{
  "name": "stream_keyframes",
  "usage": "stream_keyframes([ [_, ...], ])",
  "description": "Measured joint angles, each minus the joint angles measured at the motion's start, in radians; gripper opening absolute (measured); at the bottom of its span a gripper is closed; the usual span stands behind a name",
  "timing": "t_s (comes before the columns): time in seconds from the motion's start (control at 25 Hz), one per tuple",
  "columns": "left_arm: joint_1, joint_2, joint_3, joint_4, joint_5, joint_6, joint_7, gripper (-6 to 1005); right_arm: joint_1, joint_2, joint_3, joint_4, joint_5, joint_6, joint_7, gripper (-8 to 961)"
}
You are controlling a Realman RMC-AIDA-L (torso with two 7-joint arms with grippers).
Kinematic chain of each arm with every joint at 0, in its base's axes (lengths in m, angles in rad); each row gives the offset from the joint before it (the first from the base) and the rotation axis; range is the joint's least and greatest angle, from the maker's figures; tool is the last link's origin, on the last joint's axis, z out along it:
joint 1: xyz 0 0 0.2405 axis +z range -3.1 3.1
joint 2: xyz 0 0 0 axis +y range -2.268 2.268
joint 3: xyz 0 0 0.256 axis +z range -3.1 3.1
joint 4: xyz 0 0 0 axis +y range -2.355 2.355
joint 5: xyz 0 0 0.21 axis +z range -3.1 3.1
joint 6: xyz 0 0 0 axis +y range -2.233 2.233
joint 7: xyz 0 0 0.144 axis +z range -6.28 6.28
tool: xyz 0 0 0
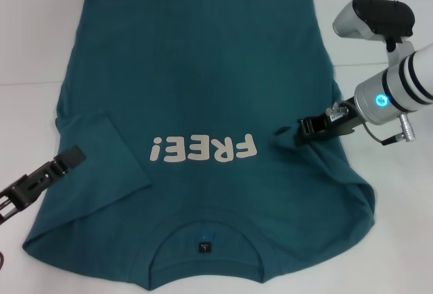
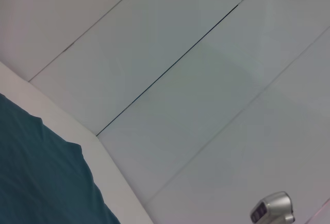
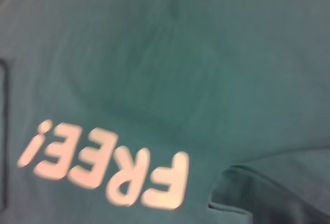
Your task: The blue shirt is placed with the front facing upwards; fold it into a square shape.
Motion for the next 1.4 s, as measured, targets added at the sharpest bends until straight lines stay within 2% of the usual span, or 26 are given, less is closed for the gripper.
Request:
stream_keyframes([
  [0.16,0.000,0.000,-0.010,0.000,0.000,0.000,0.000,720,0.011,0.006,0.007,-0.019,0.009,-0.045,0.012,0],
  [0.84,0.002,0.000,-0.012,0.000,0.000,0.000,0.000,720,0.024,0.027,0.008,-0.002,0.023,-0.049,-0.029,4],
  [1.08,0.007,0.000,-0.013,0.000,0.000,0.000,-0.001,720,0.004,0.010,0.011,-0.007,0.114,-0.056,-0.062,127],
  [1.16,0.008,0.000,-0.016,0.000,0.000,0.000,-0.003,720,-0.001,0.001,0.011,-0.008,0.126,-0.068,-0.076,371],
  [1.4,0.008,0.005,-0.024,0.001,0.000,0.010,-0.036,720,-0.045,-0.034,0.046,-0.023,0.257,-0.152,-0.171,506],
])
